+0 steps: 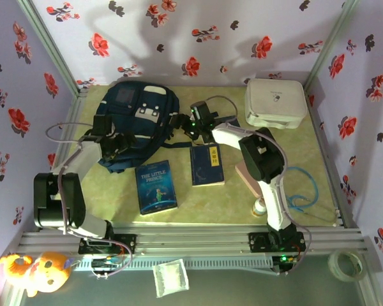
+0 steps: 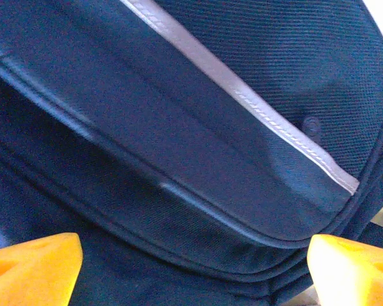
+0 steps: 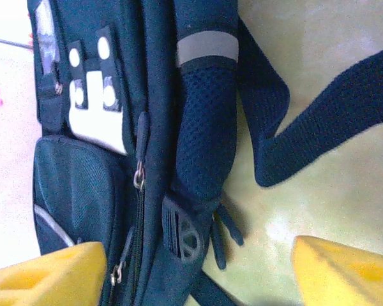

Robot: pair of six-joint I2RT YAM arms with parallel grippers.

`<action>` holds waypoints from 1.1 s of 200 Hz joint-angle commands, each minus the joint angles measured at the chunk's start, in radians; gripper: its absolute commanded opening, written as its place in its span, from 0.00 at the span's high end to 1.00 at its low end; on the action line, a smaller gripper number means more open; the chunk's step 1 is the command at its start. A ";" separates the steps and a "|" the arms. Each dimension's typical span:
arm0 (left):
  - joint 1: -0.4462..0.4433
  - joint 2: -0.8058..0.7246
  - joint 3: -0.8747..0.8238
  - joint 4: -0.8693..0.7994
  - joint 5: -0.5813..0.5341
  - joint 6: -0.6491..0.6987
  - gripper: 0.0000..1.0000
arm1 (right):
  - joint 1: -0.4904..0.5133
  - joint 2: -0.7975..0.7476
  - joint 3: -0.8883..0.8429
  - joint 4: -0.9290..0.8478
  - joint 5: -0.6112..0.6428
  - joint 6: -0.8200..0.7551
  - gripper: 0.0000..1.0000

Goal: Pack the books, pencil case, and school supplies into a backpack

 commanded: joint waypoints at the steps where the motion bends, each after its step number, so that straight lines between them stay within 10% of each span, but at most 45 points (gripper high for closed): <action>1: 0.012 -0.060 -0.038 0.013 -0.025 -0.051 0.09 | 0.008 0.062 0.093 -0.032 0.002 0.053 0.35; 43: 0.016 -0.122 -0.058 -0.047 -0.025 -0.062 0.10 | 0.009 0.149 0.219 -0.102 0.075 0.025 0.53; 138: -0.003 -0.290 -0.225 -0.055 -0.014 -0.222 0.18 | 0.009 0.279 0.402 -0.167 0.065 0.035 0.58; 220: -0.003 -0.131 -0.190 0.164 0.035 -0.267 0.20 | 0.007 0.169 0.411 -0.099 -0.006 0.000 0.97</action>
